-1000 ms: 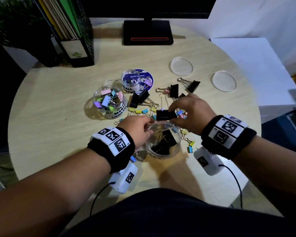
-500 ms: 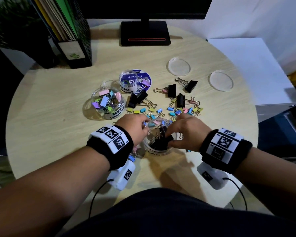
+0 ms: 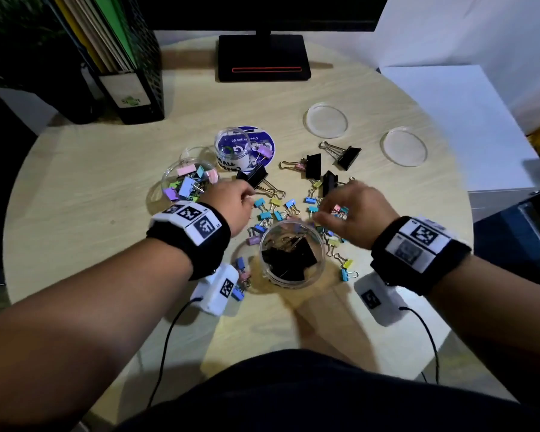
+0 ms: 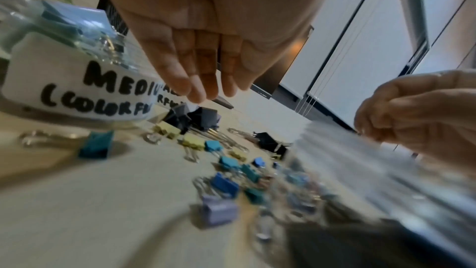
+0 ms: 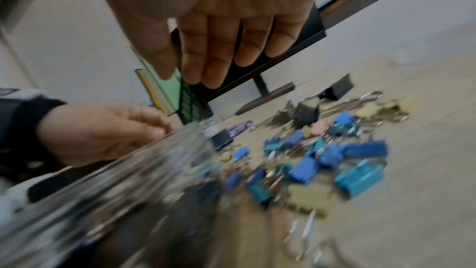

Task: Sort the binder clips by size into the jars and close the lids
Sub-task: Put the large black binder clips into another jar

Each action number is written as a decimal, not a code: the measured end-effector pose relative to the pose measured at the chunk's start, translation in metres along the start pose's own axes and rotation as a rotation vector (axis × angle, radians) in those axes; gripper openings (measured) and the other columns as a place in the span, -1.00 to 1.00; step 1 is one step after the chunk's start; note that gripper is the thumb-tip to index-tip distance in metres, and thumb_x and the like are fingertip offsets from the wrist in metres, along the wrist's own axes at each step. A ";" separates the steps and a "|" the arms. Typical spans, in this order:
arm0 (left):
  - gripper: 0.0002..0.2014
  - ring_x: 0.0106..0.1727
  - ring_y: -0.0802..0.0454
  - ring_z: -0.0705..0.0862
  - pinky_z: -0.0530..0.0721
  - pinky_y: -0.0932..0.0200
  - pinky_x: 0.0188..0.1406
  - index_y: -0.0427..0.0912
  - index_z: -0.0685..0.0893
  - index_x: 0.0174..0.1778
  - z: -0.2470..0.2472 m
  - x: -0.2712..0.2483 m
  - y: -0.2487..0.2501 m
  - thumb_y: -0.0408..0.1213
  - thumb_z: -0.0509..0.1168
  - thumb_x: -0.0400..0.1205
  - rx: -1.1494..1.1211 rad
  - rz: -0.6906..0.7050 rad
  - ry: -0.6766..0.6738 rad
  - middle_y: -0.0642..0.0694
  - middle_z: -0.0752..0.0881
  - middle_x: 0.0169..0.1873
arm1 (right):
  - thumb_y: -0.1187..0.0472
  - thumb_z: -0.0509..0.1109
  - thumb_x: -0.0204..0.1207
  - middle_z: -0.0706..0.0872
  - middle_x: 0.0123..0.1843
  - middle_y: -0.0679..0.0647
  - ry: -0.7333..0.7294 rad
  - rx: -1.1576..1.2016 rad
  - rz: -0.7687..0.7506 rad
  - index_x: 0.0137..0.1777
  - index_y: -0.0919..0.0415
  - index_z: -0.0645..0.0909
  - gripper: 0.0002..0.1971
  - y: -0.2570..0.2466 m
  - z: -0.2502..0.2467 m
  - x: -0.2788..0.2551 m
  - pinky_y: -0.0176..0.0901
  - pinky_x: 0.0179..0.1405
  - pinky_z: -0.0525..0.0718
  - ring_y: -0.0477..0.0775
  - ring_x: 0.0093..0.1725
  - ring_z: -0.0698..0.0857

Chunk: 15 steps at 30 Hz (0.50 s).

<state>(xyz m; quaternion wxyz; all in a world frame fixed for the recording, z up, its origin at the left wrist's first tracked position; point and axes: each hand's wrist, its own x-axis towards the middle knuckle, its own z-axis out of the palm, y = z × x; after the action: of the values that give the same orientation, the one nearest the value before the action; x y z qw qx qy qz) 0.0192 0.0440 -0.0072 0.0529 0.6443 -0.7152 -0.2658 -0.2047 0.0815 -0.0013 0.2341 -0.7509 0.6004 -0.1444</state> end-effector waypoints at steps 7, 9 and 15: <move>-0.54 0.38 -0.08 0.47 0.45 0.07 0.34 -0.07 0.45 0.47 -0.003 0.033 0.010 -0.41 0.23 0.63 0.241 0.046 -0.098 -0.11 0.46 0.38 | -0.07 0.41 0.42 0.61 0.27 0.03 -0.190 -0.378 0.302 0.20 -0.15 0.57 -0.66 0.040 -0.003 0.047 0.07 0.15 0.58 0.22 0.21 0.47; -0.49 0.40 -0.11 0.44 0.45 0.03 0.37 -0.11 0.41 0.49 0.001 0.040 0.014 -0.46 0.23 0.60 0.303 0.052 -0.131 -0.15 0.43 0.40 | -0.13 0.40 0.43 0.52 0.40 -0.01 -0.225 -0.436 0.315 0.37 -0.21 0.45 -0.51 0.042 0.001 0.054 0.05 0.11 0.59 0.23 0.28 0.44; -0.42 0.40 -0.25 0.39 0.47 -0.09 0.38 -0.10 0.38 0.51 0.013 0.051 0.016 -0.48 0.22 0.54 0.460 0.080 -0.203 -0.24 0.37 0.41 | 0.02 0.42 0.46 0.55 0.36 0.06 -0.259 -0.443 0.286 0.36 -0.05 0.50 -0.55 0.043 0.010 0.069 0.00 0.12 0.55 0.22 0.31 0.47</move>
<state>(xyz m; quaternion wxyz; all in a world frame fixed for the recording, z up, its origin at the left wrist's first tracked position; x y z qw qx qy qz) -0.0092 0.0006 -0.0246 -0.1565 0.5807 -0.7833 -0.1571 -0.2196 0.0091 -0.0370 0.1573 -0.7035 0.6823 0.1219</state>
